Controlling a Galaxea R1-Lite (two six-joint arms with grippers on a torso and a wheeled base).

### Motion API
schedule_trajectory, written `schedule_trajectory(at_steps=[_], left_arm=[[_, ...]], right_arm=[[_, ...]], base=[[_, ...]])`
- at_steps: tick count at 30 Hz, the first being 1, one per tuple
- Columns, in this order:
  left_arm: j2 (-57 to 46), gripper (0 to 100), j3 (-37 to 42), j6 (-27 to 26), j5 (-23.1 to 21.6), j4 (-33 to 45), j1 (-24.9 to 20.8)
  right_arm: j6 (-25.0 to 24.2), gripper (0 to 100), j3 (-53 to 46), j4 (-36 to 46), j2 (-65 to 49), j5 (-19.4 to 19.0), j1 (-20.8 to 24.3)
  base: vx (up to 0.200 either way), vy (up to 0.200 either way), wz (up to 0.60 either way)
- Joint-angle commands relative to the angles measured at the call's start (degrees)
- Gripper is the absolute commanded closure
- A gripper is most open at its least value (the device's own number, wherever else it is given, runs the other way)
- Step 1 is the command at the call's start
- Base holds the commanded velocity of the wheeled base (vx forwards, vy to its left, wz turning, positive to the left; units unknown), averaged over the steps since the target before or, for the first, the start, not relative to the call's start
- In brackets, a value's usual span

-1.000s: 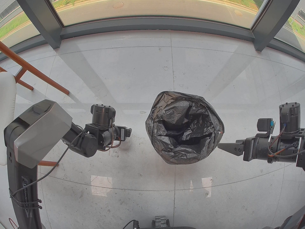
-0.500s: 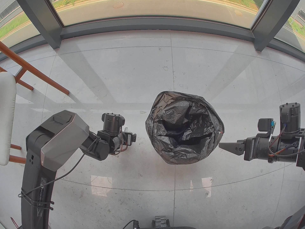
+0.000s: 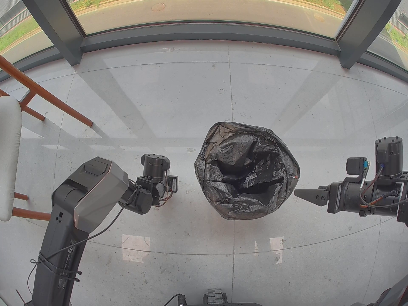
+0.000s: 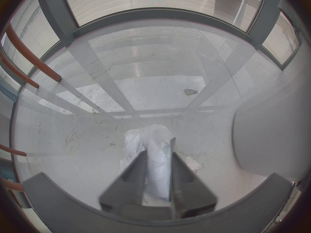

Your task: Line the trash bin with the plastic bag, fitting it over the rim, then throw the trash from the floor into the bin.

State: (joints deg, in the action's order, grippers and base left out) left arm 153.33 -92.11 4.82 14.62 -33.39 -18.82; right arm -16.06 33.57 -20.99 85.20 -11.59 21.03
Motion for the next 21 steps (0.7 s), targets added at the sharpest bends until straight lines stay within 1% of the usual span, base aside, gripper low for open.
schedule_trajectory(at_steps=[1,7,8,14,18,19,21], left_arm=[[1.18,100,0.35,0.11,0.06,0.08,0.37],[-1.9,100,2.38,0.19,-0.03,0.08,0.45],[-5.33,100,3.87,0.19,-0.2,0.08,0.45],[-17.1,100,10.46,0.19,-0.82,0.08,0.01],[-26.51,100,14.68,0.55,-3.45,0.17,-1.39],[-26.68,100,14.77,0.55,-3.63,0.17,-1.48],[-31.52,100,16.53,0.63,-6.44,0.17,-3.15]], right_arm=[[0.06,0,0.0,-0.01,-0.21,-0.01,-0.02],[-0.03,0,-0.17,-0.01,-0.3,-0.01,-0.02],[0.06,0,-0.44,-0.01,-0.39,-0.01,-0.02],[0.06,0,-2.55,-0.01,-0.56,-0.01,-0.02],[0.23,0,-5.18,-0.1,-0.65,0.08,-0.64],[0.23,0,-5.27,-0.1,-0.65,0.08,-0.73],[0.15,0,-5.89,-0.1,-1.09,0.08,-0.73]], base=[[0.0,0.0,0.0],[0.0,0.0,0.0],[0.0,0.0,0.0],[0.0,0.0,0.0],[0.0,0.0,0.0],[0.0,0.0,0.0],[0.0,0.0,0.0]])
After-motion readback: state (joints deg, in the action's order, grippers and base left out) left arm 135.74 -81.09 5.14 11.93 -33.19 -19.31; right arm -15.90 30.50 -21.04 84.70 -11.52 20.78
